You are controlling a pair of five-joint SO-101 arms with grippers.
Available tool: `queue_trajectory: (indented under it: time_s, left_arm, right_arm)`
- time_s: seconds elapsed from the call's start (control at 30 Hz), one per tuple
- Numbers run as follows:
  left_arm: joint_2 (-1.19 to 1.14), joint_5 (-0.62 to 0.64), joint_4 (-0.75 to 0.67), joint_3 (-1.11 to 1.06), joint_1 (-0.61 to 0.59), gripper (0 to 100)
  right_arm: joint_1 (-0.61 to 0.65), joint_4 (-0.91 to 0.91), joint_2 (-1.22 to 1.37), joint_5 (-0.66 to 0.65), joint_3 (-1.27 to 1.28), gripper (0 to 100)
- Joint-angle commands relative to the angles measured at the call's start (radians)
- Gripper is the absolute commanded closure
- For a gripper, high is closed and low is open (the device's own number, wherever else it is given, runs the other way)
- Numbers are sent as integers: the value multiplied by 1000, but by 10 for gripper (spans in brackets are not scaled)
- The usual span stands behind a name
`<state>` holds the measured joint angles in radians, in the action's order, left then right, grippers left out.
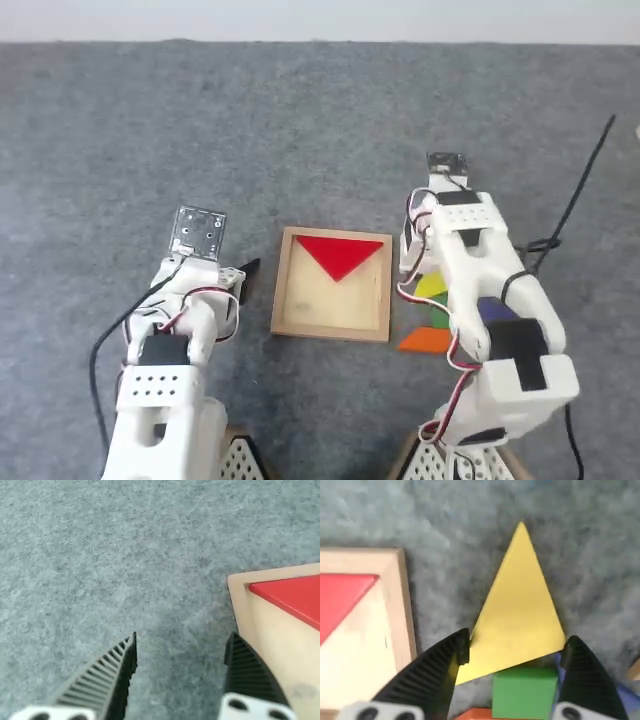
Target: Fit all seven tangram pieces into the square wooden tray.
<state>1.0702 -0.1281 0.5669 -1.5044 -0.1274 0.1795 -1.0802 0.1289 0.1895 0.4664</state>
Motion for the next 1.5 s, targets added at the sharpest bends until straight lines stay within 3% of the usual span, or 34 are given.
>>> queue_trajectory:
  time_s: [0.0, 0.17, 0.37, 0.73, 0.97, 1.27, 1.47]
  left_arm:
    - [18, 5, -18, 13, 3, 720]
    - [17, 5, -18, 13, 3, 720]
    - [17, 5, -18, 13, 2, 720]
    - [17, 5, -20, 13, 2, 720]
    - [20, 5, -21, 5, 3, 720]
    - [21, 5, -21, 5, 3, 720]
    - [23, 5, -21, 5, 3, 720]
  right_arm:
    - [5, 13, -18, -61, 2, 703]
    - [2, -2, 111, -68, -106, 716]
    - [-21, -117, 288, -69, -384, 959]
    - [-139, -165, 478, -120, -730, 961]
    - [-163, -331, 453, -127, -842, 957]
    - [-193, -380, 239, -135, -775, 956]
    - [-191, -214, 53, -146, -466, 956]
